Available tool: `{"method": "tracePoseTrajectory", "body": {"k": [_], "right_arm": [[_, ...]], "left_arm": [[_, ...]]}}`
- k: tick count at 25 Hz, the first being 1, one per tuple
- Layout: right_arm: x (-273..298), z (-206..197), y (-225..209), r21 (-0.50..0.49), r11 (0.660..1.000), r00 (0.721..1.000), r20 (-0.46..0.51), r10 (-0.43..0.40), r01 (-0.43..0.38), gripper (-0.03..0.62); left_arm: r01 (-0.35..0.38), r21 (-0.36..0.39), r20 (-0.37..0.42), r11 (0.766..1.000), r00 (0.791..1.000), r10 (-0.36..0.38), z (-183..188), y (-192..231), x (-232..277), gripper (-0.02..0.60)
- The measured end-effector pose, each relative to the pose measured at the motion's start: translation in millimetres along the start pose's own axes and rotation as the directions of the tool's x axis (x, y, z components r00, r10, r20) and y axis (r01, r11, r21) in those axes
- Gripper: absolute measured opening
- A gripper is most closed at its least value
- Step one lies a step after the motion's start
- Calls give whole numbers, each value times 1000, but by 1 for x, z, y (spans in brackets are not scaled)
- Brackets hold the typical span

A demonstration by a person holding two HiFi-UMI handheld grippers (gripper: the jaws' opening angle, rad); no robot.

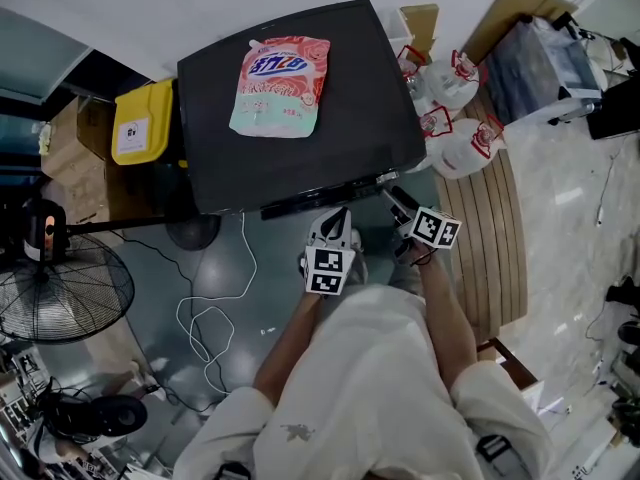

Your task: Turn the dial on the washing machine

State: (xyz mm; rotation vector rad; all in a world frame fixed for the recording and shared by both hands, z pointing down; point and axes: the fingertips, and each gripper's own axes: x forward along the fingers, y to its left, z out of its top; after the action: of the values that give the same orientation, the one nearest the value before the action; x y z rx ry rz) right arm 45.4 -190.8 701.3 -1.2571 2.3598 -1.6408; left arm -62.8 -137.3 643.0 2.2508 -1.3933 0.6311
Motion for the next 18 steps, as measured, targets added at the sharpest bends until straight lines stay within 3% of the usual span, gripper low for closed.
{"method": "tracePoseTrajectory", "body": {"k": [5,11,18], "right_arm": [[-16,5,25,-217,976,1000,3,-18,18,232],[-27,21,57,-474,879,998,29,-46,55,218],[-45,42,88,-617,779,993,108,-50,107,218]], "left_arm": [[2,6,25,1000,1000,-2,9,1,-2,12],[11,14,72,1000,997,-12,29,3,-7,12],[29,32,138,999,990,-34,58,3,-17,12]]}}
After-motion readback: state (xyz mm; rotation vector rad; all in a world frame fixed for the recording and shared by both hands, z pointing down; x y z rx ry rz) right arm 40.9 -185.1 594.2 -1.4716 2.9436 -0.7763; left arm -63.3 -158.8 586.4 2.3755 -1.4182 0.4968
